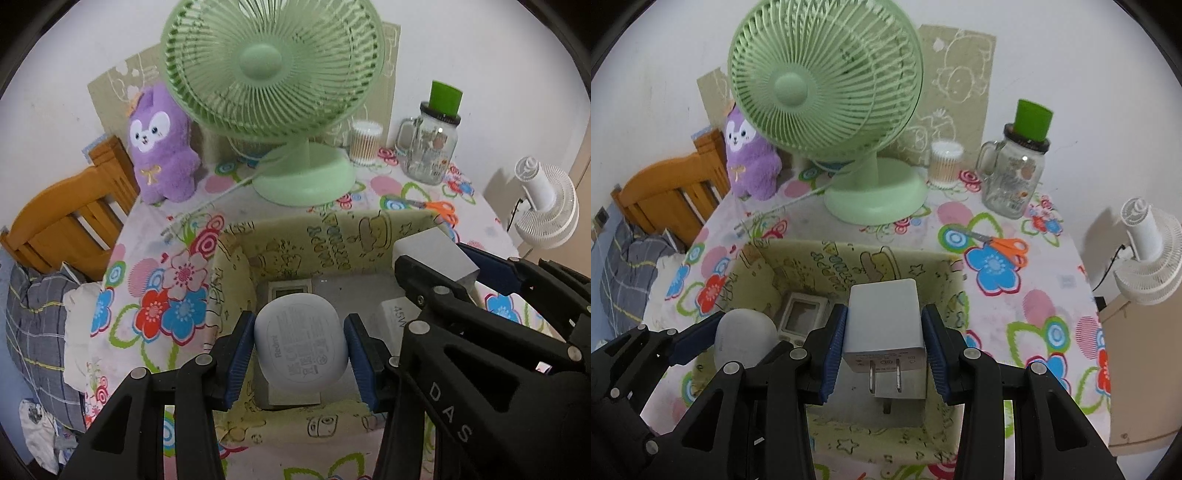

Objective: Organize rigid objects
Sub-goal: 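Lower the case and charger into the box and open both tools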

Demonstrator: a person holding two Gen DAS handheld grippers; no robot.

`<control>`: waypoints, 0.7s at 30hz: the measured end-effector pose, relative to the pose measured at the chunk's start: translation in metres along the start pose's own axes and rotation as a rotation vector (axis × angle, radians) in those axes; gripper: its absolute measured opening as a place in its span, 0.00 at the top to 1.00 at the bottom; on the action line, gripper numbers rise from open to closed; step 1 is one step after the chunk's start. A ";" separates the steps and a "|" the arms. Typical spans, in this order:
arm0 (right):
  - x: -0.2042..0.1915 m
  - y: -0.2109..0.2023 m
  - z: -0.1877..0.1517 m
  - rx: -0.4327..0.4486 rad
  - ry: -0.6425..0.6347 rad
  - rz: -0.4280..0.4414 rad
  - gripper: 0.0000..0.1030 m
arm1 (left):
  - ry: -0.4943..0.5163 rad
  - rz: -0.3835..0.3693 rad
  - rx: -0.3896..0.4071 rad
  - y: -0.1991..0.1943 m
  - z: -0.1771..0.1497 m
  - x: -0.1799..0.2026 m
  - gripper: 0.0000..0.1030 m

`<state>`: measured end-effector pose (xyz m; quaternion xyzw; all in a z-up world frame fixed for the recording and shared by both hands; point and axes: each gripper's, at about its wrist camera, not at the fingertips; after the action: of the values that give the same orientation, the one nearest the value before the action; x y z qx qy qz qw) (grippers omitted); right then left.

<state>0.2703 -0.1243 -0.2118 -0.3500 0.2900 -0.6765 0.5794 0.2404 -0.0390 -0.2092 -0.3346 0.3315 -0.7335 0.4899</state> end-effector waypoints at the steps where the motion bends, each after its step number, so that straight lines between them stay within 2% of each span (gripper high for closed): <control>1: -0.001 0.004 -0.001 -0.007 0.001 0.007 0.57 | -0.002 -0.001 -0.008 0.005 -0.001 -0.002 0.51; 7: -0.009 0.026 -0.003 -0.035 -0.013 0.030 0.57 | -0.031 -0.018 -0.042 0.021 -0.003 -0.009 0.51; 14: -0.008 0.041 -0.006 -0.051 0.002 -0.006 0.55 | -0.024 -0.040 -0.073 0.036 -0.005 -0.008 0.50; 15: -0.008 0.040 -0.006 -0.040 0.002 -0.021 0.54 | -0.023 -0.037 -0.072 0.037 -0.005 -0.008 0.50; 16: -0.007 0.040 -0.006 -0.032 0.003 -0.039 0.46 | -0.022 -0.031 -0.068 0.037 -0.004 -0.008 0.50; 18: -0.006 0.040 -0.006 -0.026 0.016 -0.032 0.42 | -0.021 -0.042 -0.055 0.035 -0.004 -0.007 0.50; 21: -0.006 0.040 -0.004 -0.042 0.009 -0.022 0.41 | -0.029 -0.057 -0.053 0.033 -0.003 -0.008 0.50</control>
<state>0.2906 -0.1245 -0.2468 -0.3625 0.3028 -0.6781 0.5631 0.2563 -0.0411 -0.2387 -0.3676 0.3340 -0.7332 0.4645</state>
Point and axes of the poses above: each gripper's, at about its wrist camera, not at the fingertips, and y roughly the way its jaws point, x to its right, z to its top, and after that the axes turned 15 degrees about -z, right-handed
